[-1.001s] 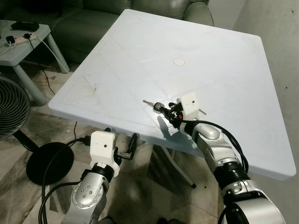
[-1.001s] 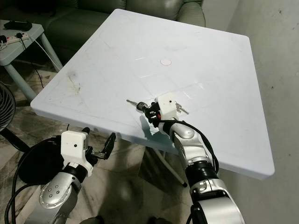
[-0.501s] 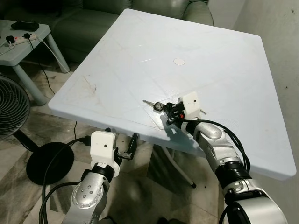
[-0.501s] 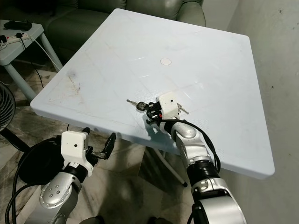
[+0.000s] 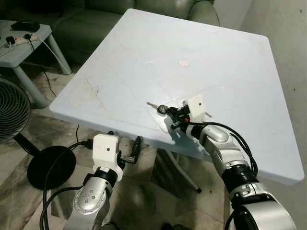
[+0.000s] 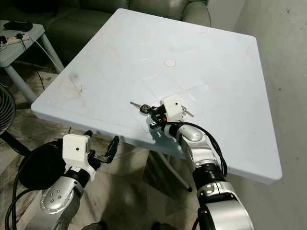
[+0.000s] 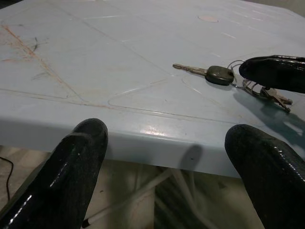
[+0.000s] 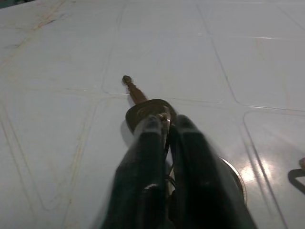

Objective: Hang keys on a hook

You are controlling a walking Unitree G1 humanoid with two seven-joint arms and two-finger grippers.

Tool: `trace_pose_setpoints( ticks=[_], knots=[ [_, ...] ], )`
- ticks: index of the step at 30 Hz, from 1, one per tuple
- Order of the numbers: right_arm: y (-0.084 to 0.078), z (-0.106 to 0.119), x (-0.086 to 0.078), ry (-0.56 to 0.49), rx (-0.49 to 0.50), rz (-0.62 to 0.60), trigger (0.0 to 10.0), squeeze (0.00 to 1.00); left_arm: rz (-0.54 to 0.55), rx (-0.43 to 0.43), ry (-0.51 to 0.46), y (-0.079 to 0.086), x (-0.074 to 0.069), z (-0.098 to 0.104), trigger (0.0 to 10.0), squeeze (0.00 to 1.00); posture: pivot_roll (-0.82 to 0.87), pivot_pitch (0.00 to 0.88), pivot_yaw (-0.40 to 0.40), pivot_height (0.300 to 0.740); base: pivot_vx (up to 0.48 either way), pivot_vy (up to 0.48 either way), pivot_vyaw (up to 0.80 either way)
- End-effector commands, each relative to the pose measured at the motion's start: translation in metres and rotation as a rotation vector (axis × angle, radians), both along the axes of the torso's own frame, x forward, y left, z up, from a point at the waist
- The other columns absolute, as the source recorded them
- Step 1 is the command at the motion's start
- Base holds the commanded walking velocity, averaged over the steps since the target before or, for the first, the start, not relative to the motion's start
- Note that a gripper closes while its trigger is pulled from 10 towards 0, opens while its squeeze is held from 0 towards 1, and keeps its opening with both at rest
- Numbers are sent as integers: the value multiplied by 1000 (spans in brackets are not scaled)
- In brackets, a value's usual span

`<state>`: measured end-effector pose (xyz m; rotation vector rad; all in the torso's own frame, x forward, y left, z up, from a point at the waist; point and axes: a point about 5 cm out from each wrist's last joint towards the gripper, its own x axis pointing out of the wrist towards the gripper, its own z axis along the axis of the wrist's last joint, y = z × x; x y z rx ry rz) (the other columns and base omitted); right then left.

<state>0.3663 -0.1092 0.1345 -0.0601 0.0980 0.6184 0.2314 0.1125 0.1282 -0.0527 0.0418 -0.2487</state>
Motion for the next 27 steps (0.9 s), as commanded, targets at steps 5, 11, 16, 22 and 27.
trace_pose_setpoints(
  ticks=[5,11,16,22,27],
  knots=[
    [0,3,2,-10,-6,4,10000,369,9,-9,-1,1,-1,3,10000,0,131,186,-60,740,0,0,0],
    [-2,5,2,-31,7,5,0,353,10,-10,-2,1,-1,3,10000,0,131,188,-60,740,0,0,0],
    [-1,5,2,-32,6,12,1098,208,12,-12,-2,1,0,4,10000,0,131,187,-59,740,0,0,0],
    [-1,3,2,-10,-17,21,10000,0,11,-11,-3,2,0,4,10000,0,132,187,-59,740,0,0,0],
    [2,3,1,-6,-18,60,10000,0,11,-13,-3,1,0,4,10000,0,131,188,-60,740,0,0,0]
  ],
)
